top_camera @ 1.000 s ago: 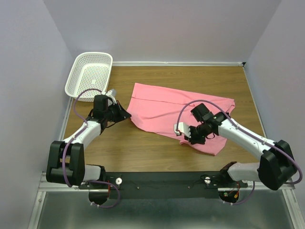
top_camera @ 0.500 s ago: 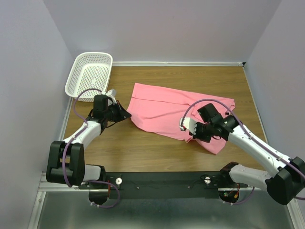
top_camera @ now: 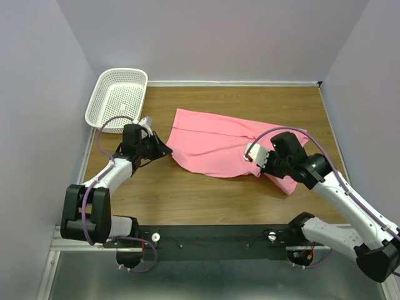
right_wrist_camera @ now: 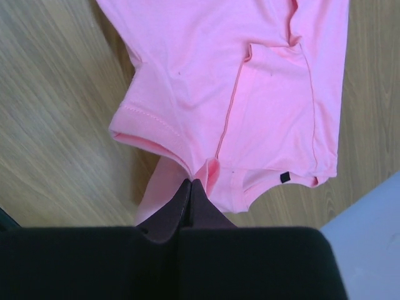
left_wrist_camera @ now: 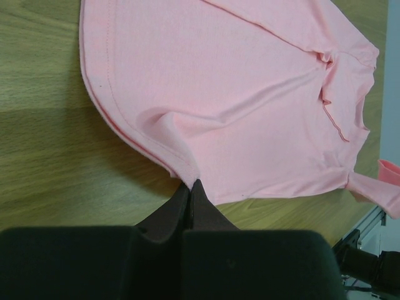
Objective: Fold and stack the t-shirts
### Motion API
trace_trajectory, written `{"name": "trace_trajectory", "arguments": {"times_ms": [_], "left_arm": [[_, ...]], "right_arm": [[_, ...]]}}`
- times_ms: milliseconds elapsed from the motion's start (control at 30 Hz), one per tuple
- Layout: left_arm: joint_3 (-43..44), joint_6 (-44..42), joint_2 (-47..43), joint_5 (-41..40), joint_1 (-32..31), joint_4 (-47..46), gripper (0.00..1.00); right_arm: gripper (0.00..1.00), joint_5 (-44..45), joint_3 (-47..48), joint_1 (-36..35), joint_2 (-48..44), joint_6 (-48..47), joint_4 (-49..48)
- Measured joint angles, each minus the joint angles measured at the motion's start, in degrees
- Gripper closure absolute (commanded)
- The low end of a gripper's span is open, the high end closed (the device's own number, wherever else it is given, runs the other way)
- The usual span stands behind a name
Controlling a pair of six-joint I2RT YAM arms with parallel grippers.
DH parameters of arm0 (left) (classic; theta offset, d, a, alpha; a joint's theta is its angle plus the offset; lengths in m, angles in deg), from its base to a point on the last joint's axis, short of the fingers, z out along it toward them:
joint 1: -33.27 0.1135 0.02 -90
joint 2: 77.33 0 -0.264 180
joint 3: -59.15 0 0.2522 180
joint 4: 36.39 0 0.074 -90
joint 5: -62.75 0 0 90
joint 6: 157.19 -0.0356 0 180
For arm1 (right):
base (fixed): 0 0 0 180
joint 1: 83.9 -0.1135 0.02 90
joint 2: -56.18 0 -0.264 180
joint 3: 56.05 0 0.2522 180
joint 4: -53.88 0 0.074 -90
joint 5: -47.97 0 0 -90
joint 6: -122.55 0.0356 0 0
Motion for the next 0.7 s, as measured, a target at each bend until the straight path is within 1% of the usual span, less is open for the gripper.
{"name": "trace_trajectory", "arguments": {"times_ms": [433,700], "left_arm": [[3.2,1.7,0.1,0.0,0.0,-0.1,1.0],[3.3,3.0,0.9,0.0,0.0,-0.4,1.0]], "right_arm": [[0.99,6.0,1.7,0.0,-2.5,0.6,1.0],[0.99,9.8,2.9,0.0,-4.4,1.4,1.1]]}}
